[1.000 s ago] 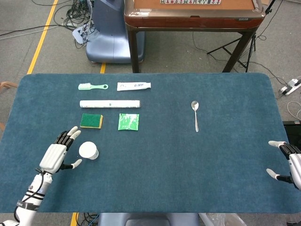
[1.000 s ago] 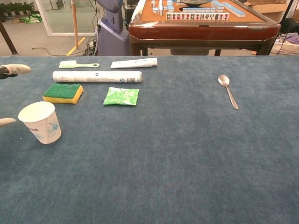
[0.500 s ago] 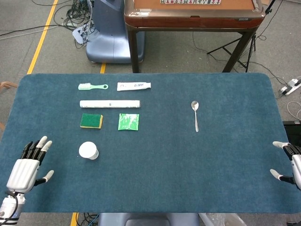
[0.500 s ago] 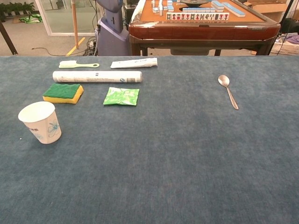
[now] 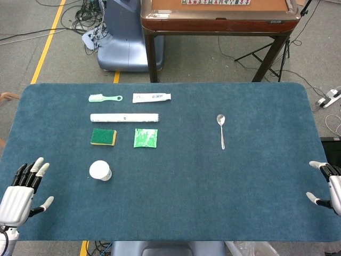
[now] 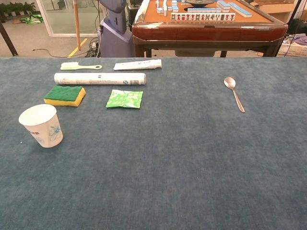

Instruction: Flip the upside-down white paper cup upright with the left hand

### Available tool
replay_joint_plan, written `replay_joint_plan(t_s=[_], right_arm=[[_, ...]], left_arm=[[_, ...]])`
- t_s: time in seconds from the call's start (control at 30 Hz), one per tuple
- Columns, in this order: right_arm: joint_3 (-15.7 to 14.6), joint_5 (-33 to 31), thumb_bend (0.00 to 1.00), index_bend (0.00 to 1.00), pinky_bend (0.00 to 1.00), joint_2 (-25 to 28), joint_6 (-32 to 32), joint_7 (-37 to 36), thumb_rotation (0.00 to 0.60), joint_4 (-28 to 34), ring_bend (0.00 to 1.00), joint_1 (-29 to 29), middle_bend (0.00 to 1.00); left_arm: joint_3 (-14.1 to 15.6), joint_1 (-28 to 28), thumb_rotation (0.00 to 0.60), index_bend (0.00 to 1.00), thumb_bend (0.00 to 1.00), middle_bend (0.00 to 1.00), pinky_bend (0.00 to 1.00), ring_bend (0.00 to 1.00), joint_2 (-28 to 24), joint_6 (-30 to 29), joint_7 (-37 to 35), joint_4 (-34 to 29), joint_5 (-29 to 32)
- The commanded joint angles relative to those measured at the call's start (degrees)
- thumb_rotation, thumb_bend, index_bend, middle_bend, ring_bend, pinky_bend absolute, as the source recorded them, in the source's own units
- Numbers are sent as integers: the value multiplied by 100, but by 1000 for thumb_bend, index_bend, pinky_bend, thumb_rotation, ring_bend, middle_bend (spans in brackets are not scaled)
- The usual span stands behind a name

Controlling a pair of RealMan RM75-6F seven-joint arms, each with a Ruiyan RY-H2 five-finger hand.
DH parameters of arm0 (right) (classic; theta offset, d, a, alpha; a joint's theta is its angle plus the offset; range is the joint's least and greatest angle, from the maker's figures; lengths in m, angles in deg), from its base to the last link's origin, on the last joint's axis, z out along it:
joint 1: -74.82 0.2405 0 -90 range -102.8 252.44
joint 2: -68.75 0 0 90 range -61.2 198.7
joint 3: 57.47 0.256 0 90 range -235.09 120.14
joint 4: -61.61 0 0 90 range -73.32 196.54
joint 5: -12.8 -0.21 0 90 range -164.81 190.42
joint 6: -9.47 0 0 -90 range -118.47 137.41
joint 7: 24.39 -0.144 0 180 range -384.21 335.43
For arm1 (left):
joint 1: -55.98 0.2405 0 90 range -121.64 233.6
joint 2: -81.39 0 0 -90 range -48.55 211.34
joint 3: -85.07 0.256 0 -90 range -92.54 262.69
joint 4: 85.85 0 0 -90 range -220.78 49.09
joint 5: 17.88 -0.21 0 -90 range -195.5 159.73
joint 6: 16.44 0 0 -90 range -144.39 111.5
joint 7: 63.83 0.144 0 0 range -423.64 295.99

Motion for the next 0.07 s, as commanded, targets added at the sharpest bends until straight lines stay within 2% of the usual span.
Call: replay_joint_plan(t_s=[0.03, 0.07], right_arm=[[2, -37, 0, 265, 574, 5, -33, -18, 600, -16, 270, 0, 300], [4, -34, 0, 265, 574, 7, -40, -33, 600, -22, 270, 2, 300]], left_arm=[[11, -4, 600, 0, 205, 0, 0, 0, 18, 70, 34, 10, -21], [10, -4, 600, 0, 205, 0, 0, 0, 35, 102, 53, 11, -12]])
